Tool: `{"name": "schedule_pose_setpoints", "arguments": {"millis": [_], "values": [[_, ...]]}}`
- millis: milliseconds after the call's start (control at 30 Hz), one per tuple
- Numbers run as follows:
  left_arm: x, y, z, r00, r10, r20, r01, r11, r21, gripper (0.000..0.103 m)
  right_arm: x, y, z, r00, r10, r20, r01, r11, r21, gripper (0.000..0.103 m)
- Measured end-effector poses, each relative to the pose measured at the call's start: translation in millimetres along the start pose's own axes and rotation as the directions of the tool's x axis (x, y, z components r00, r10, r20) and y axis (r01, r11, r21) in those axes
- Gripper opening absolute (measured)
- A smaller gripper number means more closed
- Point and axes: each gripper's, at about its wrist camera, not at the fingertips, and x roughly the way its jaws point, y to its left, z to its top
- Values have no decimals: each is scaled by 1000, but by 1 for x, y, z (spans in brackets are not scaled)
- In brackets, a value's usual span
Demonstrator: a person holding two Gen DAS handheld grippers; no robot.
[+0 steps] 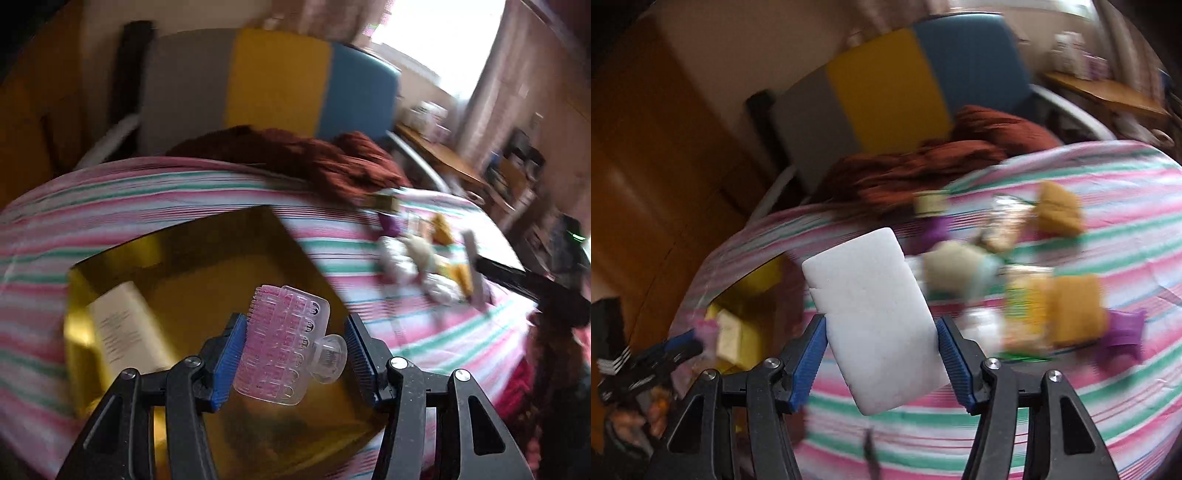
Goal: Organize objects
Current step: 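Place the hair roller and white sponge into the gold tray, open both grippers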
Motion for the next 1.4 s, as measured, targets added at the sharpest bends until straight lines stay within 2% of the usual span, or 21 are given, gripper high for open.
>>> {"name": "schedule_pose_setpoints", "arguments": {"millis": [100,200,233,267,300,367,500,567,667,1100,1400], "values": [[-5,29,-7,996,90,18,-89,994,-68,55,22,55,-2,998,51,-32,-53,996,-66,61],[-12,51,-15,982,183,42,-178,978,-107,56,44,97,-6,996,67,-51,-72,992,-105,67],[-16,57,-17,978,202,51,-195,974,-118,56,50,107,-7,996,67,-58,-74,991,-115,71],[-19,60,-19,975,213,58,-205,971,-125,59,56,118,-9,995,71,-68,-79,990,-117,80],[-21,63,-21,973,222,65,-212,968,-131,63,61,125,-11,994,79,-72,-87,990,-115,83],[-32,69,-26,961,258,97,-243,959,-145,77,66,137,-16,993,87,-76,-96,988,-123,84],[-49,72,-33,941,308,141,-288,946,-146,81,70,148,-28,992,74,-100,-88,985,-150,84],[-58,72,-37,929,333,164,-311,939,-145,87,71,150,-33,993,54,-106,-71,984,-163,84],[-70,67,-40,916,347,201,-322,935,-147,89,65,154,-43,995,21,-101,-39,982,-186,84],[-94,36,-45,884,369,286,-361,929,-84,94,43,159,-48,998,-66,-14,60,963,-264,84],[-97,23,-47,883,364,295,-366,929,-50,94,33,142,-46,996,-92,13,93,967,-235,84]]}}
